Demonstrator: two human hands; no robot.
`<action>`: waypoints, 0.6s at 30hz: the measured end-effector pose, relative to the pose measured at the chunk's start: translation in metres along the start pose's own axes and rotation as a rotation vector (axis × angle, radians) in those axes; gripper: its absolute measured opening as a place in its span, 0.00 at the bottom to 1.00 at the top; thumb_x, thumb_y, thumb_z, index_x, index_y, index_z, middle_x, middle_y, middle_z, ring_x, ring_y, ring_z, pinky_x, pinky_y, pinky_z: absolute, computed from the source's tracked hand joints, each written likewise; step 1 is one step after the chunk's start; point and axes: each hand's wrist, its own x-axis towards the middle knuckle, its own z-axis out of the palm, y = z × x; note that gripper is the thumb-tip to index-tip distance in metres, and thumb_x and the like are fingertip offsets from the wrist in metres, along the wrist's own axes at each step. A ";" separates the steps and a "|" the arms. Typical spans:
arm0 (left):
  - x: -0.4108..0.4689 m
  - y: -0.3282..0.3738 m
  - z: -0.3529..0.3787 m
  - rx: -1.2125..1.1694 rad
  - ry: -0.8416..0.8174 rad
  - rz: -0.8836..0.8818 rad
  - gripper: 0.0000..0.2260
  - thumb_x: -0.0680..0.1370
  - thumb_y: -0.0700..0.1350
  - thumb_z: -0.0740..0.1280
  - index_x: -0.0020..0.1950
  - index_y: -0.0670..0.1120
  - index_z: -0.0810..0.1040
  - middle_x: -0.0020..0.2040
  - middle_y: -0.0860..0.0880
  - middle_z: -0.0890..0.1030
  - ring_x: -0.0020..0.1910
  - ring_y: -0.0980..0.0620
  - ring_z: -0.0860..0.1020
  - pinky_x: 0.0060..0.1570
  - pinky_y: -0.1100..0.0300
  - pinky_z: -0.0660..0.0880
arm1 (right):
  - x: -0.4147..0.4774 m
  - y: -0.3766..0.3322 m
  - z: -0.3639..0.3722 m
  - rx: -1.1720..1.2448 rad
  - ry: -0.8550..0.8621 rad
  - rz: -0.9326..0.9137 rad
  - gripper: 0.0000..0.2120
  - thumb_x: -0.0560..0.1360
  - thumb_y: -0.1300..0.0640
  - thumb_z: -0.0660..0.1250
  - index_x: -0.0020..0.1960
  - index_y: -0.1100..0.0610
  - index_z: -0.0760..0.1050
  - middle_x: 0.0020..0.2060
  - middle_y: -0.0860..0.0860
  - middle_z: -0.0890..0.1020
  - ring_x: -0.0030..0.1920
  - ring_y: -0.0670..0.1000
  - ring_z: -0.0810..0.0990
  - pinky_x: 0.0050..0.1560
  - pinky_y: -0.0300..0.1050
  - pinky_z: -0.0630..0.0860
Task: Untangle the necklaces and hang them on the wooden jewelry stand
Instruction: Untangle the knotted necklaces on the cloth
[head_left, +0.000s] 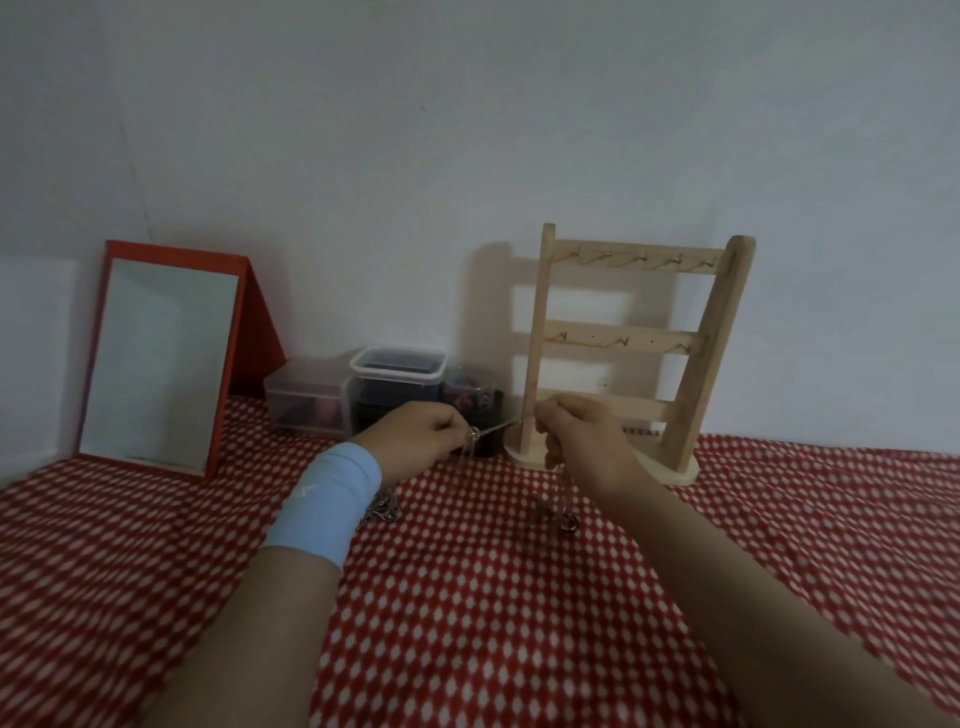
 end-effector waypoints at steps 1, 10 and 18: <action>-0.001 0.003 0.002 -0.020 -0.012 -0.005 0.08 0.81 0.47 0.63 0.48 0.47 0.82 0.35 0.56 0.77 0.30 0.63 0.72 0.33 0.67 0.67 | -0.001 -0.001 0.000 0.093 -0.016 0.027 0.17 0.84 0.54 0.60 0.40 0.59 0.78 0.31 0.49 0.80 0.36 0.52 0.77 0.42 0.48 0.75; 0.000 0.006 0.011 -0.084 0.024 0.069 0.07 0.81 0.43 0.63 0.46 0.47 0.80 0.36 0.51 0.82 0.38 0.58 0.81 0.46 0.62 0.75 | 0.004 -0.006 -0.020 0.388 -0.107 0.183 0.17 0.83 0.50 0.64 0.37 0.54 0.69 0.29 0.51 0.71 0.26 0.48 0.67 0.27 0.41 0.63; 0.004 -0.009 0.002 0.105 0.129 -0.038 0.07 0.79 0.45 0.64 0.44 0.52 0.79 0.45 0.54 0.81 0.47 0.53 0.79 0.54 0.55 0.75 | 0.016 0.019 -0.037 -0.526 0.067 0.094 0.12 0.79 0.51 0.66 0.39 0.56 0.75 0.34 0.49 0.79 0.35 0.49 0.78 0.41 0.47 0.80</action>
